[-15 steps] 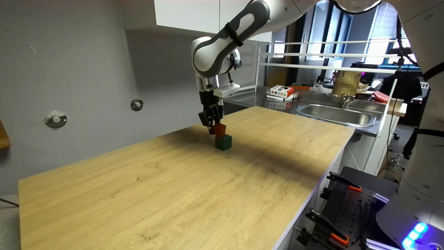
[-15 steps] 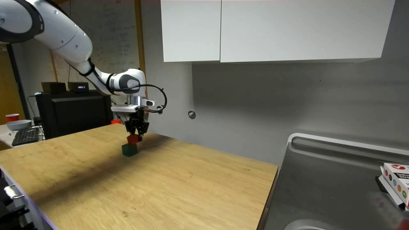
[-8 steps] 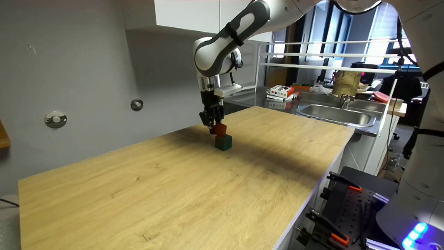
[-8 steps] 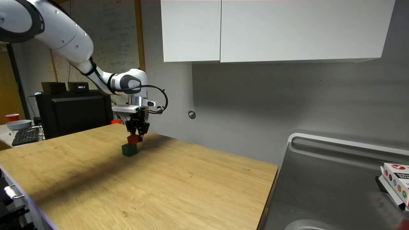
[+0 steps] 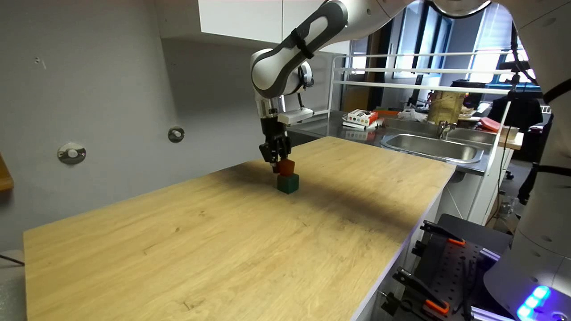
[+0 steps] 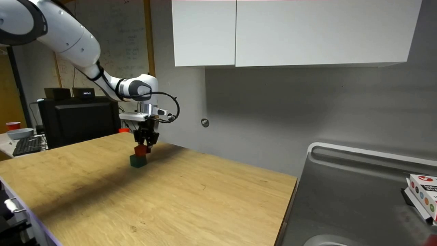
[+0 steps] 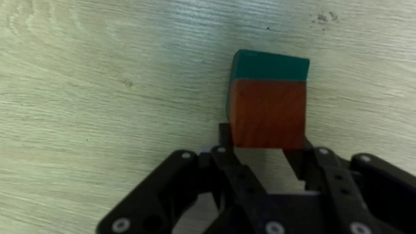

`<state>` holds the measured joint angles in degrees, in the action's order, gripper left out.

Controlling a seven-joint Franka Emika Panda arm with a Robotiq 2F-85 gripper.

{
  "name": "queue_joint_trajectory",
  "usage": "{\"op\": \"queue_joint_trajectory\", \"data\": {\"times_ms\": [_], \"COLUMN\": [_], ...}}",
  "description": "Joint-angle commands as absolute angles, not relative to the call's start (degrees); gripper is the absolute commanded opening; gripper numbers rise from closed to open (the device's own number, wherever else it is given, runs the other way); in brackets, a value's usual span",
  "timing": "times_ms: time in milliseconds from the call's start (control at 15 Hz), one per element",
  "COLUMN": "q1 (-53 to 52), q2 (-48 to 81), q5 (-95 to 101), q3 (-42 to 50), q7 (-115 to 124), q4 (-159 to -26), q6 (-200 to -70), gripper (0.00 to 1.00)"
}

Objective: Put the orange block on the green block

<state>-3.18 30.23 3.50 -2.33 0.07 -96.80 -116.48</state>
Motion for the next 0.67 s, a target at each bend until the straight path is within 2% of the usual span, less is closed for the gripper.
{"op": "queue_joint_trajectory", "data": {"times_ms": [0,267,333,400,467,600], "q1": [-2.9,-3.0,-3.1,-3.1,-3.1,-3.1], "q2": [28.5,28.8,28.9,29.0,29.0,29.1], "q5": [2.2,2.4,2.5,2.6,2.7,2.6], "q3": [-2.4,-2.4,-2.3,-2.3,-2.3,-2.4], "q7": [-0.2,-0.1,0.0,0.0,0.0,-0.2], "q4": [-99.0,-98.7,-98.6,-98.5,-98.4,-98.6], "q6": [-114.9,-114.0,-113.6,-113.1,-112.9,-112.6], "gripper": [0.19,0.19,0.41,0.69,0.69,0.82]}}
